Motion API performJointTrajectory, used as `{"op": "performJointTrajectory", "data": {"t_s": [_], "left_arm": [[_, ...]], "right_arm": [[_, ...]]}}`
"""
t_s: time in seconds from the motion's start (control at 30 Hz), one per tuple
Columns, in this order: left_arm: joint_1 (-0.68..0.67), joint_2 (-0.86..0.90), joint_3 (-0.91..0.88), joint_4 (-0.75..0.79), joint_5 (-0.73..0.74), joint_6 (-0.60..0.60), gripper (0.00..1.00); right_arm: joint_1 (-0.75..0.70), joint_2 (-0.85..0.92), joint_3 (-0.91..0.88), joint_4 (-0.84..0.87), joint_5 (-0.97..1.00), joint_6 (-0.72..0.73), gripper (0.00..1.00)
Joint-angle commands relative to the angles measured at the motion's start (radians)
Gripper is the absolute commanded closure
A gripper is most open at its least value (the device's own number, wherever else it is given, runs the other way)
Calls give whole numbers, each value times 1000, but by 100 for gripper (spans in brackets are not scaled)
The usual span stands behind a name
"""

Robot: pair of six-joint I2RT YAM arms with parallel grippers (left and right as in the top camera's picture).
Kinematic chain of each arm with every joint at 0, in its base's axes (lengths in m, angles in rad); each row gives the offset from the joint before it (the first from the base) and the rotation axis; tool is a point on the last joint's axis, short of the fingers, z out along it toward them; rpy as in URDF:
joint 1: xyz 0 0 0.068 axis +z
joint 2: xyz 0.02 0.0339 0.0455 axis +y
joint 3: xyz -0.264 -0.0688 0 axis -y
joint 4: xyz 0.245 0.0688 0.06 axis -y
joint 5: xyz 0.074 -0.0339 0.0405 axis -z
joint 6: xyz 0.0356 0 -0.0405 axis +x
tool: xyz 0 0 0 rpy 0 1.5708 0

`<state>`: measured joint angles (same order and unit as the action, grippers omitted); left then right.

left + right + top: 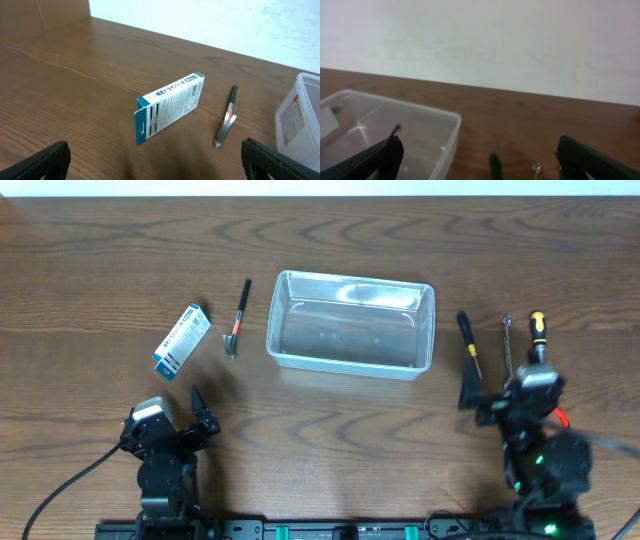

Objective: Pack container
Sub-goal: 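Move the right gripper over the black-and-yellow screwdriver and grasp it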

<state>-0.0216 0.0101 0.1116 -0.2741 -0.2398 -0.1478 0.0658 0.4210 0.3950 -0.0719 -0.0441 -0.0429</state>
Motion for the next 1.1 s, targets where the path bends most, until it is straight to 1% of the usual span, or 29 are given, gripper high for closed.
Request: {"op": "performJointTrajectory", "data": {"t_s": [0.0, 0.07, 0.2, 0.23, 0.33, 0.4, 0.43, 0.5, 0.63, 0.93, 1.07], "left_arm": [[3, -6, -25, -1, -5, 21, 2], [3, -6, -25, -1, -4, 20, 2], [3, -6, -25, -1, -5, 21, 2], [3, -6, -25, -1, -5, 20, 2], [3, -6, -25, -1, -5, 20, 2], [3, -6, -25, -1, -5, 21, 2], [3, -6, -25, -1, -4, 21, 2], [3, -6, -25, -1, -4, 20, 2], [3, -6, -25, -1, -4, 21, 2], [3, -6, -25, -1, -5, 21, 2], [3, -6, -25, -1, -5, 21, 2]], "right_arm": [[-20, 188, 203, -74, 9, 14, 1], [-26, 320, 355, -176, -21, -7, 1], [-39, 605, 713, -462, -40, -64, 1], [-42, 687, 819, -554, -39, -92, 1], [-46, 870, 1051, -753, -27, -177, 1], [-46, 977, 1180, -846, 12, -231, 1], [-46, 1019, 1225, -866, 35, -253, 1], [-46, 1074, 1268, -873, 62, -248, 1], [-46, 1123, 1271, -880, 63, -220, 1], [-53, 1151, 1271, -942, 70, -201, 1], [-64, 1198, 1271, -972, 70, -197, 1]]}}
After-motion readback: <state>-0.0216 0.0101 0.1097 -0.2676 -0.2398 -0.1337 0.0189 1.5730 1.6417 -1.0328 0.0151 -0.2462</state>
